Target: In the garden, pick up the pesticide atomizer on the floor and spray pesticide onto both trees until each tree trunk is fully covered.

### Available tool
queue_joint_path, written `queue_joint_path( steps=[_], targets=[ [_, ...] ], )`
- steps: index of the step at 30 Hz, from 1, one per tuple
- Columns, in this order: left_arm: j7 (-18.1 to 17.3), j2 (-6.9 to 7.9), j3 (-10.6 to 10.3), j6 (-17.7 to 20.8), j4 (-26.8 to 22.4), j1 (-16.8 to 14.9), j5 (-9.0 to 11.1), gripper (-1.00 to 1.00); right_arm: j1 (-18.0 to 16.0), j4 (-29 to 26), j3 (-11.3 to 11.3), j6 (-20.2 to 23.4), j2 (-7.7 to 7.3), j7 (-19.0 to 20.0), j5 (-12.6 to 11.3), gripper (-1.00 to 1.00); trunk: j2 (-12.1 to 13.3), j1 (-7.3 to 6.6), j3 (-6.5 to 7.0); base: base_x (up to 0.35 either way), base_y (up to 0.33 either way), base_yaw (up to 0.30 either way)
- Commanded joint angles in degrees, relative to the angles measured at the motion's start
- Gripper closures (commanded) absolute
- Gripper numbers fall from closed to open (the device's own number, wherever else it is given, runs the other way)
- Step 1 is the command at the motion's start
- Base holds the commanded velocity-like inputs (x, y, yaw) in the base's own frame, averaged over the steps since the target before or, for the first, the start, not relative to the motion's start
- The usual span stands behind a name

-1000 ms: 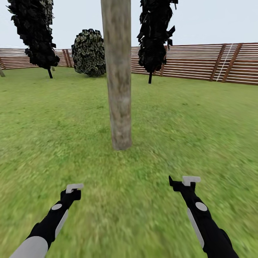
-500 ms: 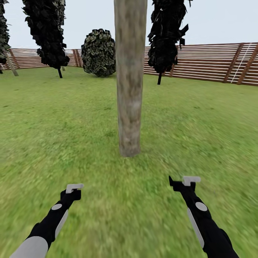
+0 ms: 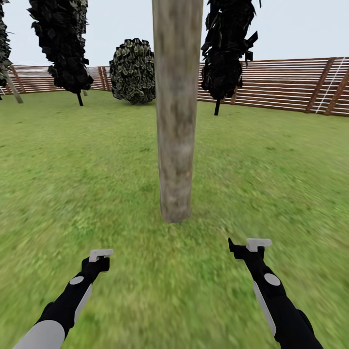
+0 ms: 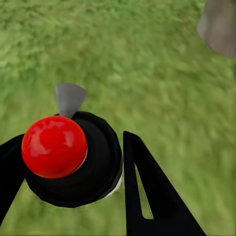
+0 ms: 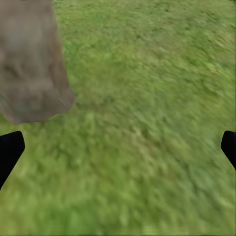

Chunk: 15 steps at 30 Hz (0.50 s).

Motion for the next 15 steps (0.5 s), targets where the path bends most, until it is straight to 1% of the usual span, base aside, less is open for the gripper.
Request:
queue_joint_path(
  steps=[1,15],
  targets=[
    [0.0,0.0,0.0,0.0,-0.01,0.0,-0.01,1.0,0.0,0.0,0.02,0.0,0.0,0.01,0.0,-1.0,0.0,0.0,0.0,0.339,0.0,0.0],
    [0.0,0.0,0.0,-0.03,-0.01,0.0,0.06,1.0,0.0,0.0,0.04,0.0,0.0,0.02,0.0,-1.0,0.0,0.0,0.0,0.339,0.0,0.0]
  ],
)
